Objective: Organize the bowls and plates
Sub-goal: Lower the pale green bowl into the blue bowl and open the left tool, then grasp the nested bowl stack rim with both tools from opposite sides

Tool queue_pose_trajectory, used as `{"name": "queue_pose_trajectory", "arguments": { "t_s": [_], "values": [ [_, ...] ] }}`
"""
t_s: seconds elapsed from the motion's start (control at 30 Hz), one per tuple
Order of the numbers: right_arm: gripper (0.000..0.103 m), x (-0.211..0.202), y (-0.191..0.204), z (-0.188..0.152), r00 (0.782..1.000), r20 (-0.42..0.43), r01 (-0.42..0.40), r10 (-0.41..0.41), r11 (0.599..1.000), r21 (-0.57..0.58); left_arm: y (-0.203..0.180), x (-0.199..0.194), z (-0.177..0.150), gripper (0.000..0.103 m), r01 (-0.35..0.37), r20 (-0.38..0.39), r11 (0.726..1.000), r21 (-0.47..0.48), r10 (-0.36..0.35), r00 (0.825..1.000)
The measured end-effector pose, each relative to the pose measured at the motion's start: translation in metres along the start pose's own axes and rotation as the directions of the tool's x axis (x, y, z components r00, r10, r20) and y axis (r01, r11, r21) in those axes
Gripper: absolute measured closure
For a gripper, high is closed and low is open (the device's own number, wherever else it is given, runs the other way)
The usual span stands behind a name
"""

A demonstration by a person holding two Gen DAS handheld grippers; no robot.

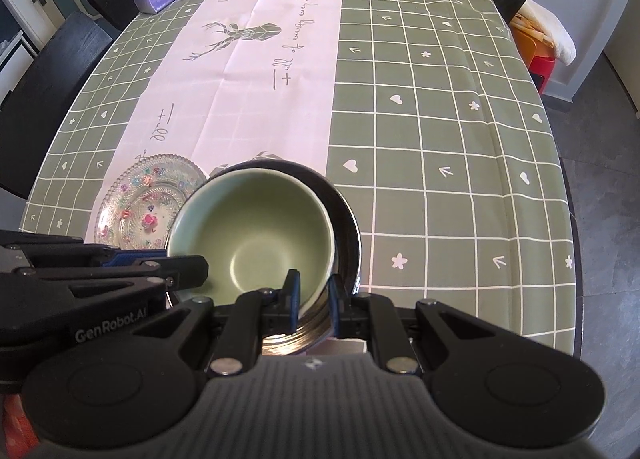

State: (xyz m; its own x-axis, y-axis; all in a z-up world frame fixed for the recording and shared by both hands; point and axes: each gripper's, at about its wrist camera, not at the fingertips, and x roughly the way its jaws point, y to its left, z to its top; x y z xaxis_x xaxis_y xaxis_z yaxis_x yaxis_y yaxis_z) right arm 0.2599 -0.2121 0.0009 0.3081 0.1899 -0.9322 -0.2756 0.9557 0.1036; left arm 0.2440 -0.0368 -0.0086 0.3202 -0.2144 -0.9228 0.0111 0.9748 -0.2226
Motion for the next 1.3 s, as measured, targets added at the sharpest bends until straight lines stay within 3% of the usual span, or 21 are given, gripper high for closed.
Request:
{"name": "queue_pose_trajectory", "arguments": {
  "t_s": [0.3,0.53,0.63,0.8,0.83,0.93,1.0,1.07,1.2,1.3],
  "values": [
    [0.091,-0.001,-0.001,0.002,1.000,-0.001,-0.004,0.004,1.000,-0.007,0.007,0.001,0.001,0.086,0.021,0.004,0.999,-0.030,-0.021,1.000],
    [0.088,-0.013,-0.001,0.004,0.998,0.054,0.013,-0.012,1.000,-0.022,-0.001,-0.013,-0.001,0.086,0.032,0.052,0.999,0.009,-0.033,0.998],
    [0.073,-0.019,-0.003,0.005,0.997,0.077,0.004,-0.003,1.000,-0.014,-0.006,-0.024,0.000,0.086,0.038,0.102,0.998,0.042,-0.042,0.994],
    [0.058,-0.026,-0.010,0.005,0.994,0.104,-0.023,0.020,0.999,0.026,-0.012,-0.039,0.000,0.084,0.042,0.164,0.995,0.085,-0.056,0.985],
    [0.055,-0.027,-0.013,0.004,0.994,0.109,-0.031,0.027,0.999,0.037,-0.013,-0.042,-0.001,0.082,0.034,0.181,0.995,0.098,-0.052,0.982],
    [0.048,-0.029,-0.019,0.004,0.991,0.122,-0.055,0.047,0.996,0.068,-0.013,-0.049,-0.003,0.063,0.022,0.229,0.992,0.122,-0.050,0.972],
    [0.044,-0.029,-0.024,0.002,0.989,0.129,-0.079,0.066,0.992,0.095,-0.010,-0.052,-0.005,0.044,0.025,0.257,0.991,0.132,-0.058,0.965],
    [0.040,-0.029,-0.029,-0.001,0.987,0.136,-0.105,0.088,0.986,0.126,-0.006,-0.055,-0.007,0.036,0.031,0.282,0.990,0.138,-0.069,0.957],
    [0.030,-0.028,-0.039,-0.008,0.980,0.159,-0.151,0.123,0.972,0.179,0.008,-0.054,-0.015,0.026,0.041,0.324,0.992,0.118,-0.077,0.943],
    [0.024,-0.024,-0.045,-0.016,0.973,0.184,-0.182,0.143,0.959,0.218,0.022,-0.050,-0.022,0.025,0.091,0.339,0.992,0.091,-0.117,0.934]
  ]
}}
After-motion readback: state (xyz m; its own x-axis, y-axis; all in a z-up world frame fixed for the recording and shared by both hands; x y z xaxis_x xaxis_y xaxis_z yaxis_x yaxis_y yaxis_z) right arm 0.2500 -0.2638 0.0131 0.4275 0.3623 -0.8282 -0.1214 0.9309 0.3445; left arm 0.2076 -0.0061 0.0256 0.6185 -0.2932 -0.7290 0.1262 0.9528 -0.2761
